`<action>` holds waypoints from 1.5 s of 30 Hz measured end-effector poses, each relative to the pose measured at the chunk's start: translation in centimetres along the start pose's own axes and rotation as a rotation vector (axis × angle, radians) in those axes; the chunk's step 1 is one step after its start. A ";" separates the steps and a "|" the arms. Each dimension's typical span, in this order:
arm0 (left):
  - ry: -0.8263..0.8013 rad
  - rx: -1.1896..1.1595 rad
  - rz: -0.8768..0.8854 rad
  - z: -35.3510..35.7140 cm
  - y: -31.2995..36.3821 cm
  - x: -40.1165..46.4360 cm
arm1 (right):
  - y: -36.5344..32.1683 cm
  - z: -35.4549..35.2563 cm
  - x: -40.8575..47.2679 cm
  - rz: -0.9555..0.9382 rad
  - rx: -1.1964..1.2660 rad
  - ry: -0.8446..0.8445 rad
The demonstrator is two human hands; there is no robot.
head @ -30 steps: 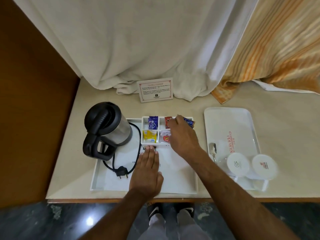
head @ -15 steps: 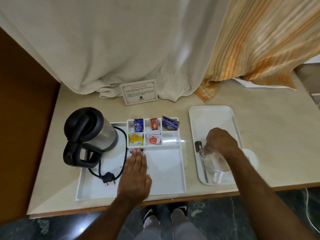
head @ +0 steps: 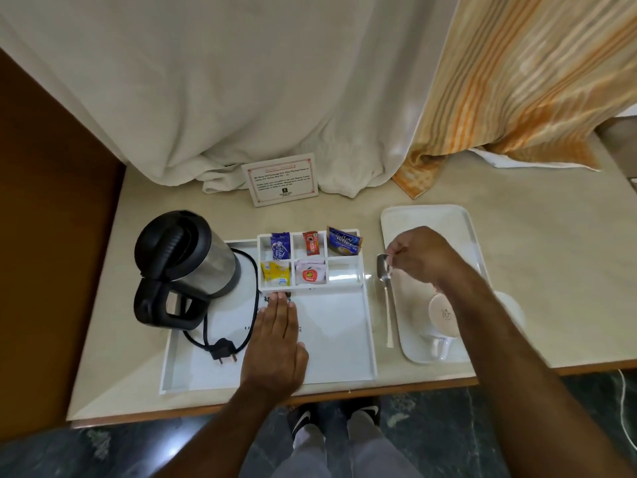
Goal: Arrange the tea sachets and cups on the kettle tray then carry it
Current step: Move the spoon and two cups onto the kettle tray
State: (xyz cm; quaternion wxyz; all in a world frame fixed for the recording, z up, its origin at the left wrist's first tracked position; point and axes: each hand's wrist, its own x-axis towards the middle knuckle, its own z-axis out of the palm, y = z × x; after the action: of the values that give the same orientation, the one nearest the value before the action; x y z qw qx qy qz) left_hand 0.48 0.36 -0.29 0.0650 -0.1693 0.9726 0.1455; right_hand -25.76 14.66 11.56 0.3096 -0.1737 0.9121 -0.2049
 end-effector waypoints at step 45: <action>-0.127 -0.400 0.030 -1.9 22.4 6.7 | 16.7 2.6 -9.4 0.032 0.197 0.348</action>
State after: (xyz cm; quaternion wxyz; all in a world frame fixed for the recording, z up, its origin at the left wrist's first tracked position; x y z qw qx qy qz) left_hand -13.72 17.84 6.17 0.0890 -0.1547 0.9207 0.3469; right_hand -20.26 32.40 6.27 0.1660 -0.0899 0.9300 -0.3153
